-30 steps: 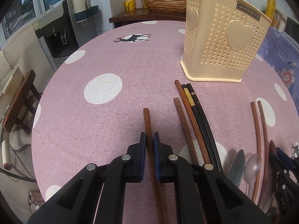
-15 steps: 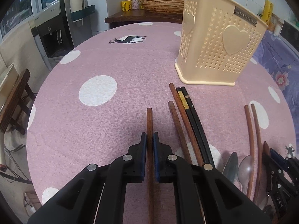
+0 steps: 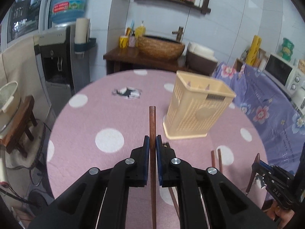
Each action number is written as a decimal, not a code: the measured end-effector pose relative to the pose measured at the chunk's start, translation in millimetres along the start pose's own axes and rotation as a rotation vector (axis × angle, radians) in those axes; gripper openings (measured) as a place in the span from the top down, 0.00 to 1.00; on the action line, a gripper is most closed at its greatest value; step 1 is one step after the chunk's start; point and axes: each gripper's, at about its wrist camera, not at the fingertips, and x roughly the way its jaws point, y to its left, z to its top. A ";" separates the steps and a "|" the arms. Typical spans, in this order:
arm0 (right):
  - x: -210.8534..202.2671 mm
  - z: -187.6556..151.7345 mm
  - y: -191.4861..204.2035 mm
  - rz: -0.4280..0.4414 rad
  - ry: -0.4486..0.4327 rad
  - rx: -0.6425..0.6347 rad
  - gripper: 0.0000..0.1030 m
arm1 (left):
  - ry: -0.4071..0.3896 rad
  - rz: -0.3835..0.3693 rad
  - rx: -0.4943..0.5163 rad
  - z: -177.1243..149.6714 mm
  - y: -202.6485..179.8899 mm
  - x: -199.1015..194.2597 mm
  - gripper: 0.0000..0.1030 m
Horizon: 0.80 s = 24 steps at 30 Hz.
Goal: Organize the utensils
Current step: 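Lift and lower the spoon into the cream holder while the left tool inserts its chopstick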
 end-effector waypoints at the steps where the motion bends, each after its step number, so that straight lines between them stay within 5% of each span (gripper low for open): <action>1: -4.5 3.8 -3.7 0.008 -0.014 0.010 0.84 | -0.019 0.001 0.007 5.0 -0.5 -5.7 0.92; 24: -19.9 29.1 -17.0 0.079 -0.033 0.015 0.84 | -0.104 -0.015 0.029 17.5 7.9 -32.5 0.92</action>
